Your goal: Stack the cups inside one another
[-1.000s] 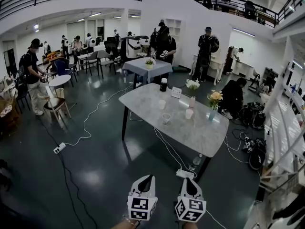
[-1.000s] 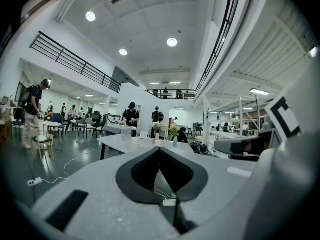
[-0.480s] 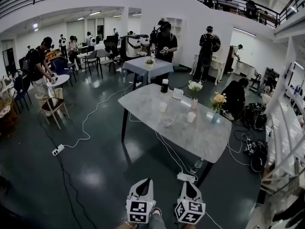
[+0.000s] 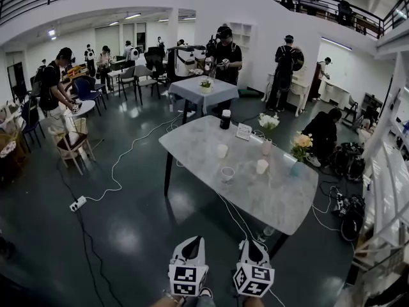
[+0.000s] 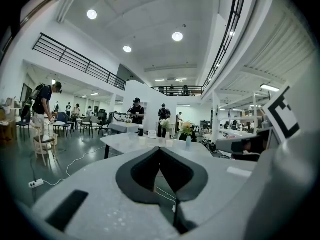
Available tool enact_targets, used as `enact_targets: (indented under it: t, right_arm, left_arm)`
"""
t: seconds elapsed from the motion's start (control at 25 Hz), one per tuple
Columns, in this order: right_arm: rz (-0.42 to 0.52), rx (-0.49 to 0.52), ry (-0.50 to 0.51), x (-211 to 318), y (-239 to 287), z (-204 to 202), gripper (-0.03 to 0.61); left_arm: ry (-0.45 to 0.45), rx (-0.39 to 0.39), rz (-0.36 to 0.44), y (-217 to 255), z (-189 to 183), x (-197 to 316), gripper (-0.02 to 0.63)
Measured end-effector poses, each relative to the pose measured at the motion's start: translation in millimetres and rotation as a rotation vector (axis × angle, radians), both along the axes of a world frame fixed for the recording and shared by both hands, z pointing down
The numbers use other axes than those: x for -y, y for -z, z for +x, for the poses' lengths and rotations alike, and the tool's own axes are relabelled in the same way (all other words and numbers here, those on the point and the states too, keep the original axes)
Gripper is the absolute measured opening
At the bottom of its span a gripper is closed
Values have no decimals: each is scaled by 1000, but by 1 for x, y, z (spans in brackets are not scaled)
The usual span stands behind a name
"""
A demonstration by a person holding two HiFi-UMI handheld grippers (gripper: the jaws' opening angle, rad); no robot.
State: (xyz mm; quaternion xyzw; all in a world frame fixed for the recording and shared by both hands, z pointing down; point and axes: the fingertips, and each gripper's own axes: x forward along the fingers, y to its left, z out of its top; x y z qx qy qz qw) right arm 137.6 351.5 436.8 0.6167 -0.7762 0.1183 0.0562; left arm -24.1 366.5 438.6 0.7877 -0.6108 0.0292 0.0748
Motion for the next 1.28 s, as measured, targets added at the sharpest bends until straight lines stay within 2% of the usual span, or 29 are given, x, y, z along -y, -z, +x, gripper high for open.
enact_targets:
  t: [0.36,0.96,1.16,1.28]
  right_arm:
    - [-5,3,24,74,2,8,6]
    - [-31,-3,61,167,-5,16,6]
    - [-8,-65,81,194,-8,14,6]
    - [-9,-54,81,209,-10,18,6]
  left_arm:
    - [13,12,-16,-1,10,72,-3]
    - [53,23,-25,-5,17,160,-3]
    - [57,29,-29,-9,18,186,-3]
    - [50,40,-43,-14,23,199,-3]
